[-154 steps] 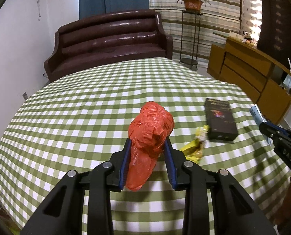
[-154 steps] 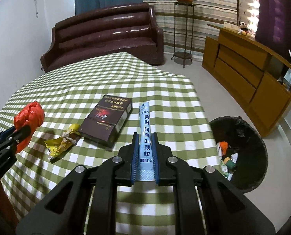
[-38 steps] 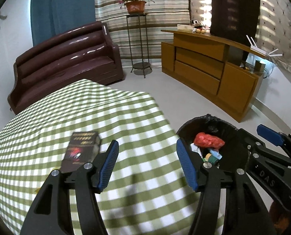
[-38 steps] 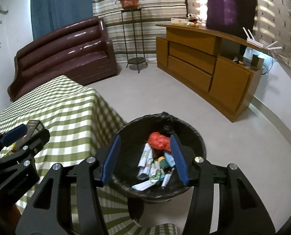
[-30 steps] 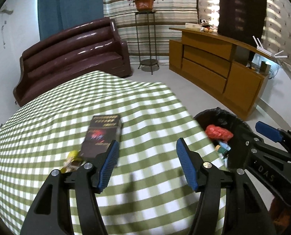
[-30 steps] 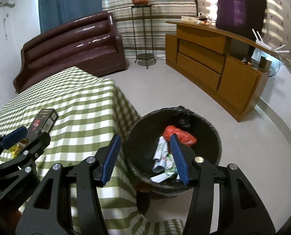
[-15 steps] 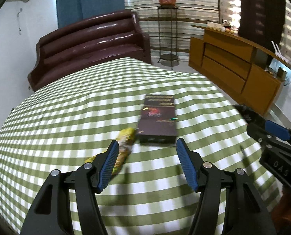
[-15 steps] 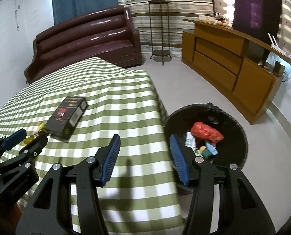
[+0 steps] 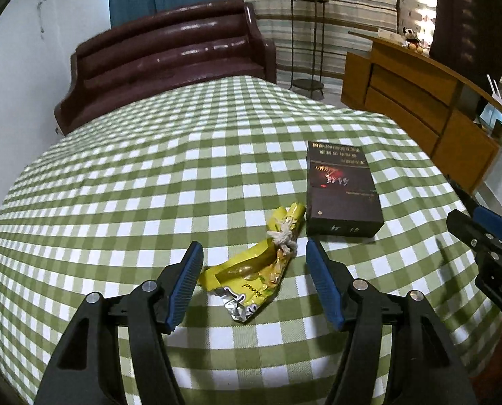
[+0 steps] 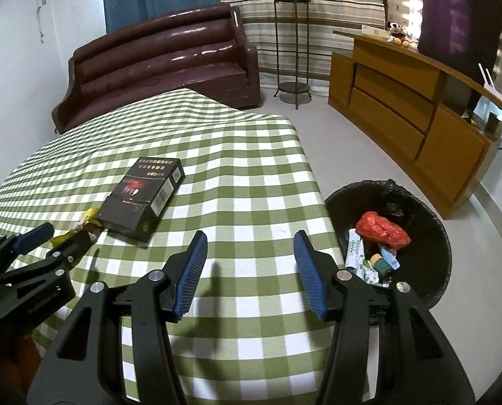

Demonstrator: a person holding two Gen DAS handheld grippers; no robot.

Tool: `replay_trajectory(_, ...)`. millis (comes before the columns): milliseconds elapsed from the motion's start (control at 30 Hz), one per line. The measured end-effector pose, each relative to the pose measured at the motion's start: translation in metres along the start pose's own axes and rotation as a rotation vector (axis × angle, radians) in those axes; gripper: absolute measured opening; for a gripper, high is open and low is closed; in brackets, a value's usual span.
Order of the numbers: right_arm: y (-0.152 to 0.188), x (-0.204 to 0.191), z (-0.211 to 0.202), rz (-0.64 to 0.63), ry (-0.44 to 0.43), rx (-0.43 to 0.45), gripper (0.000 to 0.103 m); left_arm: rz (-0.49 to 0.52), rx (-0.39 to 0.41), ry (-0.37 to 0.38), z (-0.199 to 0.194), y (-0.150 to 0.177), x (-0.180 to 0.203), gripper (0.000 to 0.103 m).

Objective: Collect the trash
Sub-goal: 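Move both open tools back over the box and wrapper on the table, then grasp the yellow snack wrapper with the left tool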

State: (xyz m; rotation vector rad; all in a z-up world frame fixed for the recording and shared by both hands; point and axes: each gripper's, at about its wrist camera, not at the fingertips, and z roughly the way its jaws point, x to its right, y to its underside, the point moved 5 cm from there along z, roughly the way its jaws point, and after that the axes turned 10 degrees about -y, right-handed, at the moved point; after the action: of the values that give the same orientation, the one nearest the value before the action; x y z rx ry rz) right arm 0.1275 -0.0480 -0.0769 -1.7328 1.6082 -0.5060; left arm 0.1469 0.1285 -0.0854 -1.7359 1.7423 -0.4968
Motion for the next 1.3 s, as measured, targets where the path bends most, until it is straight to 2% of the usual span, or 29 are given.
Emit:
replay_trajectory(267,0.001,-0.002,0.006,0.005,-0.003,-0.010,0.052,-0.001,-0.059,0.053,0.012,-0.001,-0.005,0.061)
replay_trajectory(667,0.001,-0.001,0.007,0.013,-0.009,-0.011,0.052,0.022,-0.063,0.057,0.013,-0.002,-0.007,0.061)
replay_trajectory(767,0.001,-0.001,0.007,0.013,-0.009,-0.011,0.052,0.019,-0.060,0.049,0.012,-0.003,-0.008,0.055)
replay_trajectory(833,0.001,-0.001,0.007,0.013,-0.009,-0.011,0.052,0.010,-0.057,0.036,0.012,-0.003,-0.011,0.045)
replay_trajectory(900,0.001,-0.001,0.007,0.013,-0.010,-0.011,0.052,0.003,-0.057,0.032,0.012,-0.002,-0.012,0.043)
replay_trajectory(1000,0.001,-0.001,0.007,0.012,-0.009,-0.011,0.052,0.009,-0.056,0.026,0.012,-0.002,-0.014,0.044)
replay_trajectory(1033,0.001,-0.001,0.007,0.011,-0.009,-0.011,0.052,0.010,-0.056,0.018,0.012,-0.001,-0.014,0.050)
replay_trajectory(1100,0.001,-0.002,0.008,0.012,-0.009,-0.010,0.052,0.000,-0.058,0.013,0.012,0.001,-0.016,0.057)
replay_trajectory(1200,0.000,-0.004,0.009,0.010,-0.010,-0.010,0.052,-0.016,-0.060,0.013,0.011,0.003,-0.020,0.057)
replay_trajectory(1300,0.000,-0.006,0.010,0.006,-0.010,-0.010,0.052,-0.020,-0.052,0.000,0.010,0.003,-0.024,0.044)
